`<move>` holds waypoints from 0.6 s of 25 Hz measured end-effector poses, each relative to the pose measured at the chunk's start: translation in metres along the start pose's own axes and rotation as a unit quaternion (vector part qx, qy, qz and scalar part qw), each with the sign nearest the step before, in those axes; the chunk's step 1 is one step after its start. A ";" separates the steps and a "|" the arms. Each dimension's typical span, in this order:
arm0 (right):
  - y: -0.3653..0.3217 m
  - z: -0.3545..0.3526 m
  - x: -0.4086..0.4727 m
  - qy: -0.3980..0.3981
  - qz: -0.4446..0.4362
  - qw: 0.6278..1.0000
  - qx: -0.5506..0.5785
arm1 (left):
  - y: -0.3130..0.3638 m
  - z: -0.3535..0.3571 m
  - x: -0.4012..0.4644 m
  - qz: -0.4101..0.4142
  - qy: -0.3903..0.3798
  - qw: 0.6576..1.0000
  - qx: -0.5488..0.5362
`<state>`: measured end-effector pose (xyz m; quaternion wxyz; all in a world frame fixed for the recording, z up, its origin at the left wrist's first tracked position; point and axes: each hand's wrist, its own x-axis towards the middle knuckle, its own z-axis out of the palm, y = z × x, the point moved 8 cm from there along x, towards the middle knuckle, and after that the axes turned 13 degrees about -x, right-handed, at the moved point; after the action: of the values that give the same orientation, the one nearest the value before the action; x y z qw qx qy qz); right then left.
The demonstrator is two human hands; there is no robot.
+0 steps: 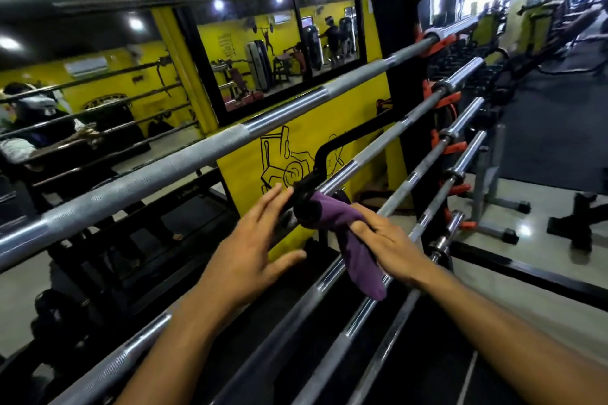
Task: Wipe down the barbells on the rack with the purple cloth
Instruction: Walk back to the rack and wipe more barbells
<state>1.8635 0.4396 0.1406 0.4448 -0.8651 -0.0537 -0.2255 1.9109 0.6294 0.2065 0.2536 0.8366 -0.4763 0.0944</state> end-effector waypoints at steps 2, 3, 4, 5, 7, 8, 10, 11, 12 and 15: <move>0.008 -0.021 -0.005 -0.067 0.028 0.997 0.012 | 0.020 0.024 0.028 -0.014 -0.028 0.999 -0.044; 0.013 -0.031 -0.006 -0.102 0.034 0.994 0.001 | 0.028 0.039 0.044 -0.019 -0.046 0.994 -0.100; 0.019 -0.043 -0.006 -0.132 0.044 0.990 -0.013 | 0.035 0.055 0.061 -0.018 -0.061 0.984 -0.166; 0.025 -0.055 -0.006 -0.149 0.058 0.987 -0.029 | 0.039 0.070 0.076 -0.021 -0.067 0.973 -0.221; 0.040 -0.089 -0.007 -0.113 0.075 0.988 -0.070 | 0.041 0.095 0.102 -0.033 -0.058 0.961 -0.268; 0.050 -0.112 -0.010 -0.050 0.087 0.991 -0.088 | 0.043 0.105 0.115 -0.037 -0.051 0.963 -0.262; 0.086 -0.156 -0.031 0.140 0.161 0.974 -0.078 | 0.049 0.117 0.139 -0.051 -0.027 0.966 -0.251; 0.109 -0.168 -0.050 0.236 0.214 0.948 -0.022 | 0.054 0.123 0.152 -0.062 -0.017 0.965 -0.255; 0.134 -0.165 -0.067 0.300 0.261 0.916 0.062 | 0.059 0.128 0.164 -0.074 -0.004 0.962 -0.264; 0.169 -0.106 -0.078 0.296 0.324 0.830 0.344 | 0.093 0.150 0.190 -0.047 -0.013 0.966 -0.255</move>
<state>1.8070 0.2630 0.0339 0.7557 -0.5160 0.2898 -0.2804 1.9202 0.3713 0.1854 0.4563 0.7668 -0.4483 -0.0529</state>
